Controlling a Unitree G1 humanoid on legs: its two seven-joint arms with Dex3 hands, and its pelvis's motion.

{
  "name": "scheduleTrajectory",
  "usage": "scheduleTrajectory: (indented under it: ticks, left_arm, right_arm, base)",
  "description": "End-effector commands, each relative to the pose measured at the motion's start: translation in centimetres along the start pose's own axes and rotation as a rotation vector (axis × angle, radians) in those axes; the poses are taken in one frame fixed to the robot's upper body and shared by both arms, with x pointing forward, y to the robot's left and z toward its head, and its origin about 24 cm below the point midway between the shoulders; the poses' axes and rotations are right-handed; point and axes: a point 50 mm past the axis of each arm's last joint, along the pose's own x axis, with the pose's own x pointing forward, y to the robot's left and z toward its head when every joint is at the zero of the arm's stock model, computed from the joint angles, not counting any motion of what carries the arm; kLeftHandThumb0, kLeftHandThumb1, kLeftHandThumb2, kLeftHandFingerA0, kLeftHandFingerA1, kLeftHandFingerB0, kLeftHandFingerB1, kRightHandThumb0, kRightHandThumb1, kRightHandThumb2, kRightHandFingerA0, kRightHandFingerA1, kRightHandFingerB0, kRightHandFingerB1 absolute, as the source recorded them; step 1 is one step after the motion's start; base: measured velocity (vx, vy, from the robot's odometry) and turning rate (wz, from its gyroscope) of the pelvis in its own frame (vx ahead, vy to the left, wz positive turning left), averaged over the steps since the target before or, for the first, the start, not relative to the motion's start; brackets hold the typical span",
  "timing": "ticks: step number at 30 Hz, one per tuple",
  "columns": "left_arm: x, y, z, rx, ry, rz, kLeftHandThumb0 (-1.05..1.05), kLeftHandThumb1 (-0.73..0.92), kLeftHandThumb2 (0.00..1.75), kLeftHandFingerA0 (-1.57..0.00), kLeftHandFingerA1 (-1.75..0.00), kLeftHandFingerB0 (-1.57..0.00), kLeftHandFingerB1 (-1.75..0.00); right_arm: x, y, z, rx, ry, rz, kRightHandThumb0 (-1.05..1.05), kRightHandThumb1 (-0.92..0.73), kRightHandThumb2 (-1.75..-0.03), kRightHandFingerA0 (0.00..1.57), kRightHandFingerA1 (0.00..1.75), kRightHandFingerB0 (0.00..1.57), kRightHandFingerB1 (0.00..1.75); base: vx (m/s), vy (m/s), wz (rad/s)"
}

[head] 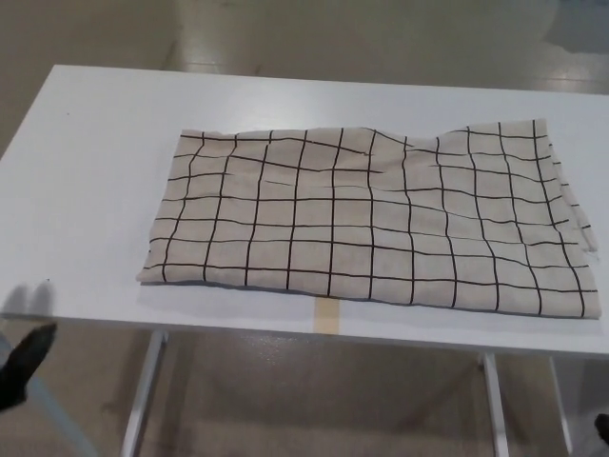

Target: Use the left hand to fold a white towel with checkered patterns in half.

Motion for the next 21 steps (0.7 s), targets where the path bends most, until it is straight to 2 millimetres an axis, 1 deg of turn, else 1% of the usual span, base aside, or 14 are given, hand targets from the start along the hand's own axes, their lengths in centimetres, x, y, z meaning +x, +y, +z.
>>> scheduleTrajectory:
  ticks: [1,3,5,6,9,13,14,15,17,20,21]
  left_arm:
    - [3.3,-3.3,5.3,0.239,-0.377,-0.177,-0.57,0.37,0.74,-0.01,-0.20,-0.06,-0.17]
    - [4.2,-4.2,5.2,0.267,-0.382,-0.230,-0.54,0.36,0.74,-0.01,-0.18,-0.06,-0.21]
    - [5.6,-5.5,4.9,0.326,-0.383,-0.313,-0.54,0.35,0.74,0.00,-0.19,-0.05,-0.23]
    - [5.7,-5.6,4.9,0.332,-0.383,-0.318,-0.54,0.35,0.74,0.00,-0.19,-0.05,-0.23]
    - [7.0,-7.1,4.3,0.418,-0.363,-0.417,-0.56,0.37,0.75,0.00,-0.17,-0.05,-0.22]
    - [7.8,-8.1,3.5,0.485,-0.344,-0.476,-0.58,0.38,0.76,0.00,-0.15,-0.01,-0.21]
    - [8.0,-8.6,3.1,0.503,-0.333,-0.497,-0.59,0.39,0.76,0.00,-0.13,0.00,-0.19]
    - [8.2,-9.3,2.6,0.528,-0.314,-0.531,-0.62,0.40,0.76,0.00,-0.08,0.00,-0.16]
    - [8.5,-10.2,1.9,0.562,-0.289,-0.577,-0.63,0.41,0.75,0.00,-0.06,0.00,-0.14]
    - [8.7,-11.1,1.2,0.613,-0.260,-0.623,-0.63,0.40,0.76,0.00,-0.07,0.00,-0.14]
    - [8.8,-11.4,0.7,0.642,-0.244,-0.640,-0.59,0.50,0.56,0.00,-0.07,0.00,-0.17]
  right_arm:
    - [-0.5,0.0,-0.5,-0.071,-0.004,0.059,-0.26,-0.67,-0.60,0.42,0.52,0.47,0.46]
    - [-0.5,0.0,-0.5,-0.071,-0.006,0.053,-0.26,-0.67,-0.60,0.42,0.52,0.46,0.46]
    - [-0.4,0.1,-0.5,-0.066,-0.011,0.047,-0.26,-0.67,-0.60,0.42,0.52,0.46,0.46]
    - [-0.4,0.1,-0.5,-0.066,-0.012,0.048,-0.26,-0.67,-0.60,0.42,0.52,0.46,0.46]
    - [-0.4,0.2,-0.5,-0.074,-0.015,0.047,-0.26,-0.68,-0.61,0.42,0.53,0.46,0.46]
    - [-0.3,0.3,-0.5,-0.079,-0.018,0.051,-0.26,-0.68,-0.62,0.42,0.53,0.46,0.46]
    - [-0.3,0.3,-0.4,-0.084,-0.018,0.053,-0.26,-0.68,-0.62,0.42,0.53,0.46,0.46]
    - [-0.2,0.3,-0.4,-0.086,-0.018,0.054,-0.26,-0.68,-0.62,0.42,0.53,0.46,0.46]
    - [-0.2,0.3,-0.3,-0.085,-0.018,0.053,-0.26,-0.68,-0.62,0.42,0.53,0.47,0.46]
    - [-0.4,0.3,-0.4,-0.084,-0.016,0.055,-0.25,-0.68,-0.62,0.42,0.53,0.47,0.47]
    - [-0.4,0.3,-0.5,-0.084,-0.017,0.055,-0.25,-0.68,-0.61,0.42,0.53,0.47,0.47]
  base:
    - [0.00,0.000,0.00]
    - [0.00,0.000,0.00]
    - [0.00,0.000,0.00]
    - [0.00,0.000,0.00]
    - [0.00,0.000,0.00]
    - [0.00,0.000,0.00]
    - [0.00,0.000,0.00]
    - [0.00,0.000,0.00]
    - [0.00,0.000,0.00]
    - [0.00,0.000,0.00]
    - [0.00,0.000,0.00]
